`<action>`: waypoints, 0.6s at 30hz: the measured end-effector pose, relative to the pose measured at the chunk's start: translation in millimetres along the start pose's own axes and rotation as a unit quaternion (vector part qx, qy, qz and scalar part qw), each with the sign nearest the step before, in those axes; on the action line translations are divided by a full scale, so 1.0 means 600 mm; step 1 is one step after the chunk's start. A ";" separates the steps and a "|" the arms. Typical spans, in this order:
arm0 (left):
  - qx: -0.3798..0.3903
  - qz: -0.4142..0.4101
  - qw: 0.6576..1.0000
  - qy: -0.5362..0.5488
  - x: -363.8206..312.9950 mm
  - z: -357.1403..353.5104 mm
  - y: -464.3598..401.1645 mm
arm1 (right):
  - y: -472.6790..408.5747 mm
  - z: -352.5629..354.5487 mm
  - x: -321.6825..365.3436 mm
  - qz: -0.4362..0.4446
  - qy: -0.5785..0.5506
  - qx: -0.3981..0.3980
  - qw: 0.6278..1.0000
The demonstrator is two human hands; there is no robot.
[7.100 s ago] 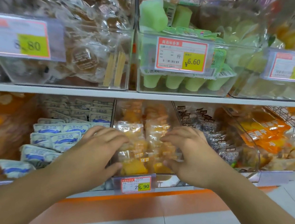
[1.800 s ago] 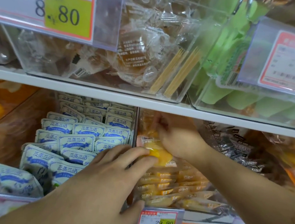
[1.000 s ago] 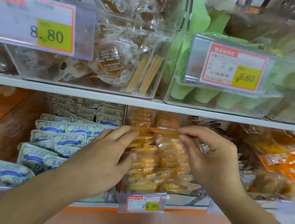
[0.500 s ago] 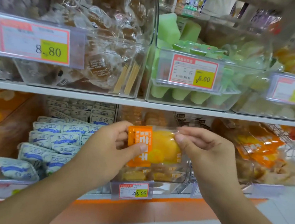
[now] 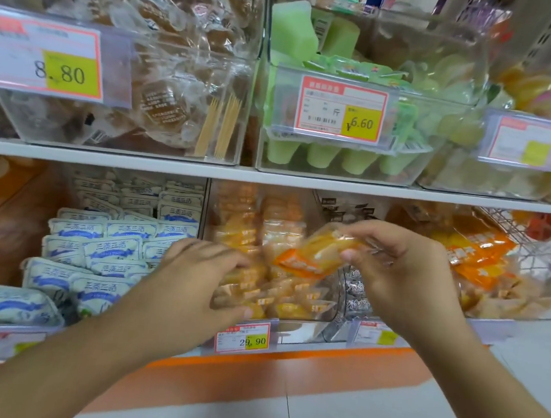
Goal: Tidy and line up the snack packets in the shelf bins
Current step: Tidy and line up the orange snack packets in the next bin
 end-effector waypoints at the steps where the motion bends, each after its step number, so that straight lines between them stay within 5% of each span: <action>1: 0.005 -0.012 1.000 -0.020 0.002 -0.006 0.000 | 0.002 -0.006 0.001 0.013 0.021 0.015 1.000; 6: -0.007 -0.034 0.998 -0.048 0.011 -0.014 -0.006 | 0.004 -0.034 0.002 0.055 0.068 0.069 0.994; 10: -0.008 -0.034 0.998 -0.057 0.016 -0.017 -0.011 | -0.013 -0.011 0.012 0.082 0.093 0.020 0.992; 18: -0.012 -0.027 0.997 -0.074 0.030 -0.013 -0.019 | 0.002 -0.082 -0.006 0.087 0.156 0.179 0.968</action>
Point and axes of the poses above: each hand's wrist, its own y-axis away from the middle knuckle, its own z-axis out of the back of the hand, x = y × z, the point moved 6 cm from there along -y, towards the middle knuckle, and after that the axes turned 8 degrees about -x, right-handed, at the moved point
